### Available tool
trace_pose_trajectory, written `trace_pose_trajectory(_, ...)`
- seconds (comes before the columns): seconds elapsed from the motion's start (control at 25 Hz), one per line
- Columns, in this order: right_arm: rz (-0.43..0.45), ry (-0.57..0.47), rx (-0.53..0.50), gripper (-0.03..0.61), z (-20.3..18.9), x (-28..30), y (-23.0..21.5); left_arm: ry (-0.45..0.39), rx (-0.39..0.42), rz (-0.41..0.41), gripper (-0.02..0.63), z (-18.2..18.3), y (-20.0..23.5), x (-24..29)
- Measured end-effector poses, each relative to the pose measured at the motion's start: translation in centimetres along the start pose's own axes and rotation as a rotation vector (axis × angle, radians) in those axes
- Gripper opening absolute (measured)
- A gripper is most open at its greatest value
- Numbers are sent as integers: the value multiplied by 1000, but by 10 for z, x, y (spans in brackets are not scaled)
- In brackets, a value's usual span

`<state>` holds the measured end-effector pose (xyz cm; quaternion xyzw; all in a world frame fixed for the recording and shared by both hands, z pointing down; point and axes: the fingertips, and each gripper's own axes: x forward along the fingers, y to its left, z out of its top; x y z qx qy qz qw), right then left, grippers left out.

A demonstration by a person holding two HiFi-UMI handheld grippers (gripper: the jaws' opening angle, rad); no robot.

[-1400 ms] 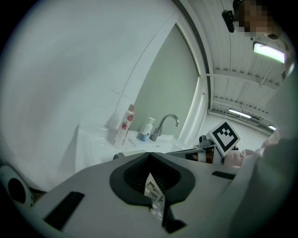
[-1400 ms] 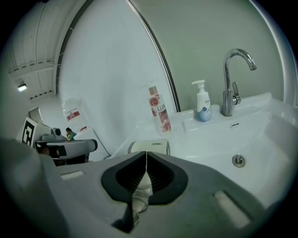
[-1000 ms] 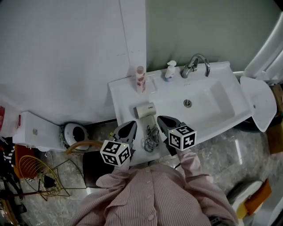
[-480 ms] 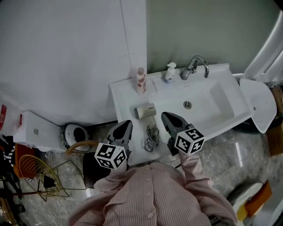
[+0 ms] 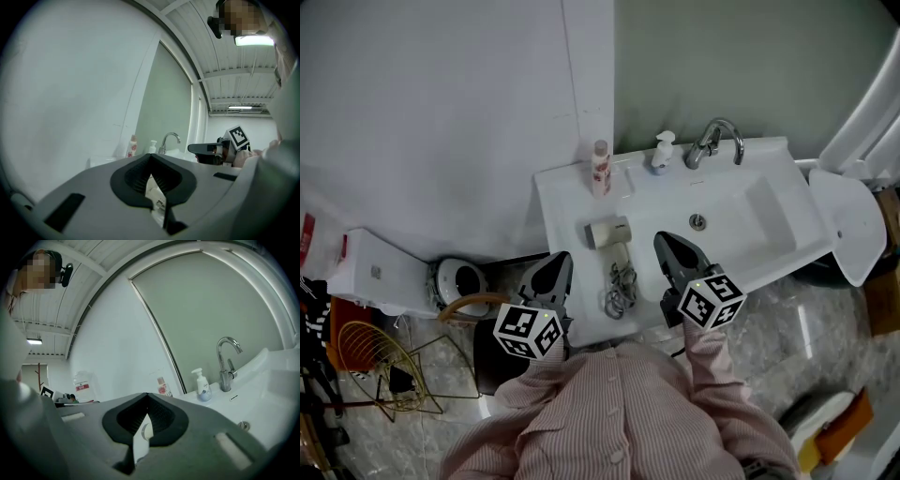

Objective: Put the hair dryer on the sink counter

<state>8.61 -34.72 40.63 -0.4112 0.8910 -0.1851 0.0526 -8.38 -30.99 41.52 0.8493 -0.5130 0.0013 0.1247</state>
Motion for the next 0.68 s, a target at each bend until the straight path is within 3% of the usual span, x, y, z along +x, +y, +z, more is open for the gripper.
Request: trace_pose_trajectory(0.68,-71,-18,-26,5,-2,-13,-7,-14,-14,69,-3,4,20,-19)
